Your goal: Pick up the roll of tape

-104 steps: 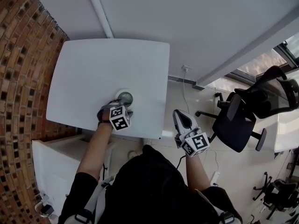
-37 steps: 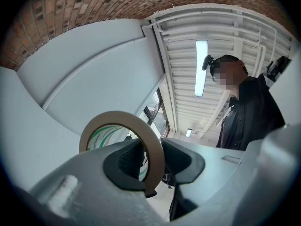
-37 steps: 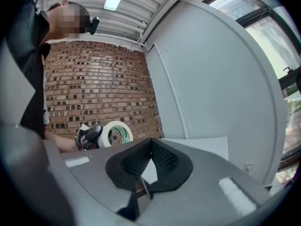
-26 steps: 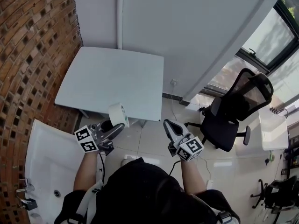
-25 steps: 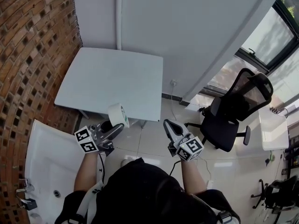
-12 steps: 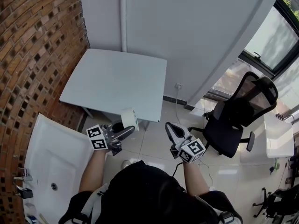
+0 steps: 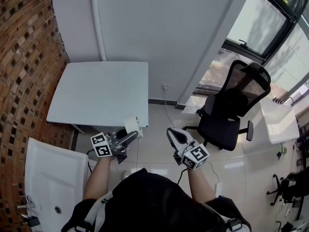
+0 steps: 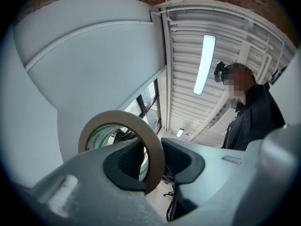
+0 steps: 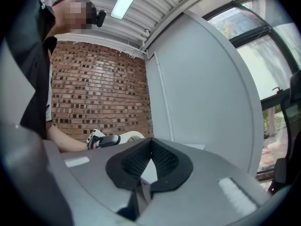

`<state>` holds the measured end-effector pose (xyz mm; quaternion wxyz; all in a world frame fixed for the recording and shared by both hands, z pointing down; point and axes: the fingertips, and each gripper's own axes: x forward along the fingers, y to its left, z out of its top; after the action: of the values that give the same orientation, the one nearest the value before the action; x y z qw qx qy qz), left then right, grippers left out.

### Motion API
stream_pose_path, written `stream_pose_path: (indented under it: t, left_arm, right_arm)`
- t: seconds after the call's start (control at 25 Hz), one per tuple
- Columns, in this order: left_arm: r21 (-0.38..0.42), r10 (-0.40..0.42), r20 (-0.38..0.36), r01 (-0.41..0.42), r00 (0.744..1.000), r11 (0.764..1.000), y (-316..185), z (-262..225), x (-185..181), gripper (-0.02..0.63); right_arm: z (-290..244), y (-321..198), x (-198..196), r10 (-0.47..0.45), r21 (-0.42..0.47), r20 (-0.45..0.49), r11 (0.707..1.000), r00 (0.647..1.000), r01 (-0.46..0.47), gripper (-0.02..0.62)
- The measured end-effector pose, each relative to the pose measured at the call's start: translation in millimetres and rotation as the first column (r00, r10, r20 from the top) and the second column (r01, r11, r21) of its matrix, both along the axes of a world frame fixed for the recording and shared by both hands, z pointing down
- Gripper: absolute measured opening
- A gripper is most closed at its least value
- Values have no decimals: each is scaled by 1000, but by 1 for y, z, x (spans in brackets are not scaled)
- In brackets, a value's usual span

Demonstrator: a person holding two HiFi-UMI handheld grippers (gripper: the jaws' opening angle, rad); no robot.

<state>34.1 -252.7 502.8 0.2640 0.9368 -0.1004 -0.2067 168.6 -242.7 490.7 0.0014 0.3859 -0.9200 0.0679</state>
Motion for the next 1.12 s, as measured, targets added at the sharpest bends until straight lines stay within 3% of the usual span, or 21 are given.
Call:
stream_pose_path:
  t: [0.2,0.4,0.48,0.68,1.12]
  left_arm:
    - [-21,17,14,-16,1000,1000,-15,10,15,114]
    - [-30,58,176,-54,983,998,-13,45,31,114]
    - [-42,83,209,-76,974,996,-7,56,32,114]
    - [-71,87,215,-74,973,995,-1,68,23,114]
    - [58,11,204,-23,979,998,9,11,3,114]
  right_arm:
    - [2,5,19,50,-7,-1,999,999,-50,5]
    - [4,5,24,63,-9,-2,998,998,-63,5]
    - [4,3,22,62,-11,-3,998,998,-62,5]
    - [8,-4,9,43,-18,-4,999,999,-43,5]
    - [9,-18,-15,-24,-17,24,1000,999,25,5]
